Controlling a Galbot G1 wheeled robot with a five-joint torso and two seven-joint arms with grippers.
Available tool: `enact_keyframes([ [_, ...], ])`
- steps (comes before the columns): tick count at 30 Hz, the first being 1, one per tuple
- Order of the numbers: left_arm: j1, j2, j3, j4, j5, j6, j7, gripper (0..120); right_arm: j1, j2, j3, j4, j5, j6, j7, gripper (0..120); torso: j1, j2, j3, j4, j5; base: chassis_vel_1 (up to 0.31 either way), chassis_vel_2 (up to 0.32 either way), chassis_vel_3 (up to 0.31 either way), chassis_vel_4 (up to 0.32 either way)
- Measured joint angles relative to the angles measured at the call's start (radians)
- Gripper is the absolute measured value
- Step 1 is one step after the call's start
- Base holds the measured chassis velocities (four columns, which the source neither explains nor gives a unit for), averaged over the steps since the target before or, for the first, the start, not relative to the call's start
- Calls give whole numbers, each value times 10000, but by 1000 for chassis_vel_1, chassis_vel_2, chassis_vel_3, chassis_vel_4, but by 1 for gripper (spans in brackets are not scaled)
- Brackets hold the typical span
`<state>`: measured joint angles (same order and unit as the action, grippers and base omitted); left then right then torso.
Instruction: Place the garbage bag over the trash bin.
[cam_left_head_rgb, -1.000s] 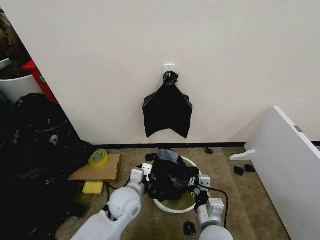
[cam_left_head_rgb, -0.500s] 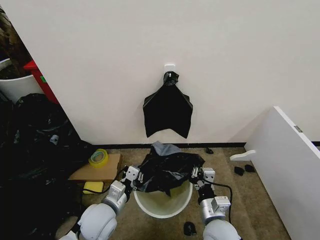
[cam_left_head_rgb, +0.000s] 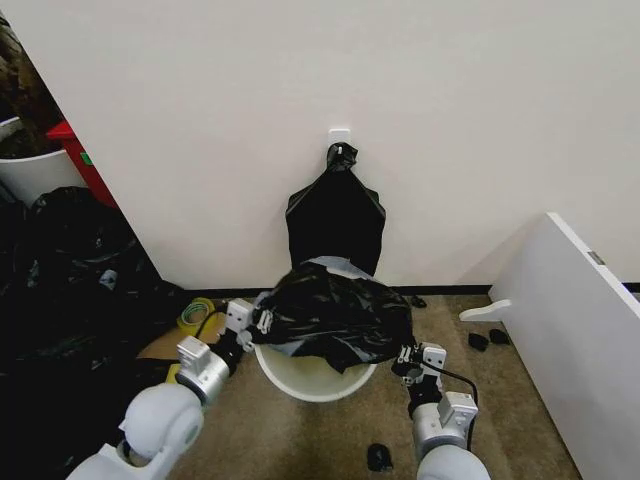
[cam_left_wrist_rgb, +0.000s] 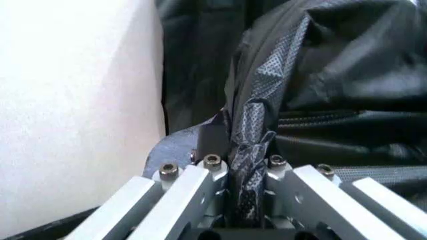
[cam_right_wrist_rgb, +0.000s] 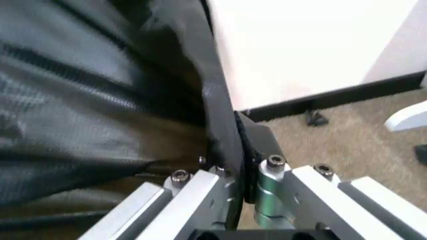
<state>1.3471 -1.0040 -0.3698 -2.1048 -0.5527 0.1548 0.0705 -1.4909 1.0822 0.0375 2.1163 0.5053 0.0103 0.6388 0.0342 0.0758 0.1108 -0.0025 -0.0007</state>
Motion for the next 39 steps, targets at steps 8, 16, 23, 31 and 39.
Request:
enact_keyframes([
  [8,-177,-479,-451,-526,-2092,640,-574,1,-76,29,-672,-891,-606,769,-1162,0,0,0,0,0,1,0,0,0,0],
  [16,-236,-611,-618,-706,-2705,946,-943,1,318,57,-577,-1849,-1602,1888,-2397,16,0,0,0,2,1,0,0,0,0],
  [23,-480,-711,-661,-225,-2838,888,-1293,1,235,-277,214,-3499,-4399,5394,-5089,46,0,0,0,0,1,0,0,0,0],
  [31,-604,-772,-517,141,-2517,749,-1324,1,83,-494,917,-3401,-4424,5912,-5102,72,0,0,0,0,2,0,0,0,0],
  [39,-792,-775,-503,428,-2379,688,-1407,1,-380,-645,220,-1829,-860,3962,-2266,99,0,0,0,0,2,0,0,0,0],
])
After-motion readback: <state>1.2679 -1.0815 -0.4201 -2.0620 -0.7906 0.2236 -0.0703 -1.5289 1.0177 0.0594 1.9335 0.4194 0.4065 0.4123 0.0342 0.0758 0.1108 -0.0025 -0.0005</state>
